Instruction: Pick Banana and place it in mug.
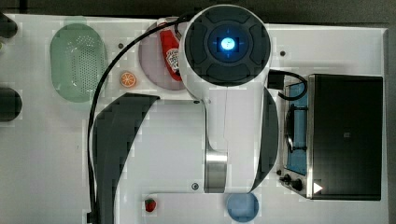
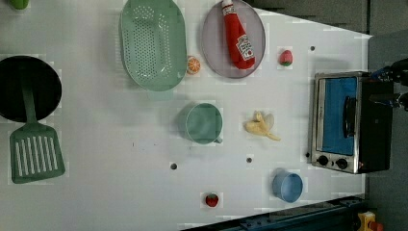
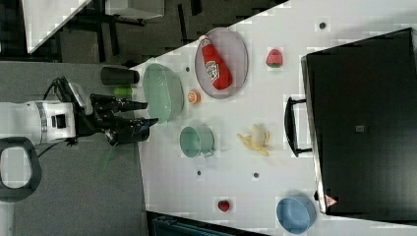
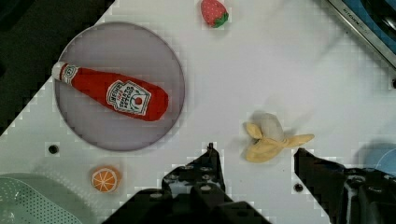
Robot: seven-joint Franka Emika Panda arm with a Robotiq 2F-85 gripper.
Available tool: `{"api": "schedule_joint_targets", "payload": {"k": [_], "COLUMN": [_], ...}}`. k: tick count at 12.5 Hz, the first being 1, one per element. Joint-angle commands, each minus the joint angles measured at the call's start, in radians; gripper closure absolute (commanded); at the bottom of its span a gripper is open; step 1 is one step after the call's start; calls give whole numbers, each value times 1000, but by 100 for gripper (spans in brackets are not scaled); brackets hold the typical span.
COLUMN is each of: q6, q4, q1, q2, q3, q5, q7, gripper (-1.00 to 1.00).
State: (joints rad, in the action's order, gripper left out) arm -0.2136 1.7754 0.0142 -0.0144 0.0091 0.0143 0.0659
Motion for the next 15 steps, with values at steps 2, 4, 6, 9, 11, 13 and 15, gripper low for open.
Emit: {"api": "schedule_joint_targets", "payload": {"k": [2, 4, 6, 9, 11, 13, 15], "q6": [136, 132, 112, 1, -196, -325, -455], "q4": [176, 198, 240, 356, 473, 529, 585], "q1": [100, 100, 100, 100, 100, 100, 100], "q2": [-275, -273, -262, -212, -129, -71, 1], "q3": [47, 46, 47, 47, 49, 49, 47], "q5": [-28, -28, -28, -28, -28, -28, -28], "q7": [-49, -50, -50, -59, -121, -192, -300], "gripper": [-68, -100, -100, -100, -100, -100, -100]}}
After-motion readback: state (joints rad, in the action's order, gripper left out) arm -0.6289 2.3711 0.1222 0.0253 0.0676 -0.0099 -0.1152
